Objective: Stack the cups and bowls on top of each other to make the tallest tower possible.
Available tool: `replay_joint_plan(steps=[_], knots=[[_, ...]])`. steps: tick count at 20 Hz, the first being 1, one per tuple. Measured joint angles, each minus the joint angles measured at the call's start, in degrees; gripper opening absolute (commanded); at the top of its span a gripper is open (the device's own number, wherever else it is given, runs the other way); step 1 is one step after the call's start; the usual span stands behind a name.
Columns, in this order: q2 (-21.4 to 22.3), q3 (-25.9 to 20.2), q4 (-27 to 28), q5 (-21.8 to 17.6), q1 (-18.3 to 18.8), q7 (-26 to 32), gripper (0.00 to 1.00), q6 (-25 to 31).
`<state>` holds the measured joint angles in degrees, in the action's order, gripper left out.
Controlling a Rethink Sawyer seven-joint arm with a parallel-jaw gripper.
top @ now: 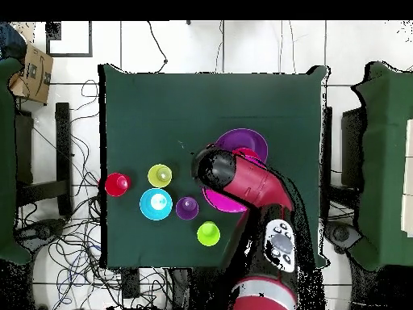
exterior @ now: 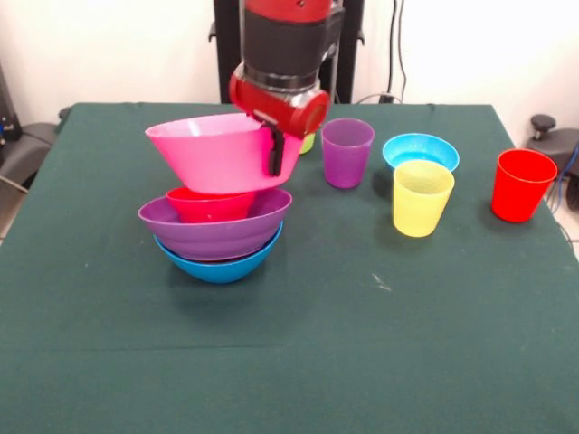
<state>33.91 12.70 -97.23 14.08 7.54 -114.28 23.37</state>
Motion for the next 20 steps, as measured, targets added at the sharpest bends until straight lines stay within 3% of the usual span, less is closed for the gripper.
replay_joint_plan(steps=[9,20], knots=[[4.1,1.4,-0.8,0.0,-2.8,0.0,0.0,3.2],[8.2,4.3,0.2,0.0,-3.7,0.0,0.0,15.5]])
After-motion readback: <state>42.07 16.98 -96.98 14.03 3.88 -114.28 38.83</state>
